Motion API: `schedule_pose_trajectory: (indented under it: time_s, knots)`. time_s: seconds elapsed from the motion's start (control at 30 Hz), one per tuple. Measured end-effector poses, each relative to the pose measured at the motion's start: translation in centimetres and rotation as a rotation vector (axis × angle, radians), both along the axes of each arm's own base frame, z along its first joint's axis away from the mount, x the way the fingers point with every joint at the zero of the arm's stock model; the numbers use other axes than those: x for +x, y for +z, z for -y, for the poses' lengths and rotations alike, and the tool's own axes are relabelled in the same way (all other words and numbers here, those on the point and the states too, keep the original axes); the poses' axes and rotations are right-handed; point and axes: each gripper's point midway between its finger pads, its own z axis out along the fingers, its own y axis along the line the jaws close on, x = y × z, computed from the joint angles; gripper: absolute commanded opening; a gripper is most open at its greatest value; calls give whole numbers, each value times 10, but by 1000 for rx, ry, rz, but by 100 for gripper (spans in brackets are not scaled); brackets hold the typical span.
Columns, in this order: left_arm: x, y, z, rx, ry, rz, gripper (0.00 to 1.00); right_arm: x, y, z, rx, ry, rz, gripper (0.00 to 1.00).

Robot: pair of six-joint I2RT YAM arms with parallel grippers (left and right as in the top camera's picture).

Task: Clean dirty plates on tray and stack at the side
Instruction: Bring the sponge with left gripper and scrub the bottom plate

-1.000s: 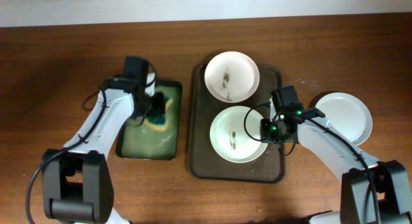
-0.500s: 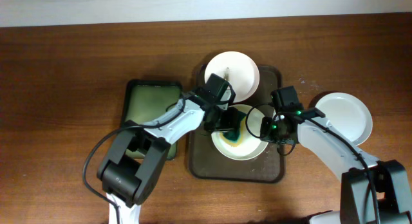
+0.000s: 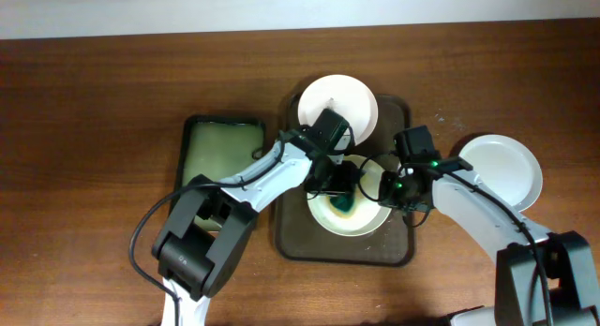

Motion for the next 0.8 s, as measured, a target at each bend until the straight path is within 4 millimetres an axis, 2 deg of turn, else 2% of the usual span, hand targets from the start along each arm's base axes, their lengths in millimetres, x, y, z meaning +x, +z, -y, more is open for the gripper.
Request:
schedule_pose_trajectory:
  time_s: [0.1,0.17,0.23,0.3,0.43,0.5,0.63,0.8]
  knots:
    - [4,-1,-31,170,27,13,0,1,1,-8,27,15,7,4]
    - [14,-1,-51,259,54,44,0,2,1,-9,35,15,8,4]
    - [25,-1,-61,290,77,77,0,3,2,-11,46,7,11,4]
    - [29,0,-59,283,71,95,0,4,2,-11,49,-9,13,4]
    - [25,-1,-39,245,17,124,0,10,3,-8,37,-41,35,4]
    - [12,-2,-14,191,-37,122,0,12,3,0,13,-80,40,4]
    - [-9,3,22,51,-107,66,0,13,3,2,9,-90,46,4]
    - [-14,8,36,-55,-120,13,0,15,3,2,12,-108,50,4]
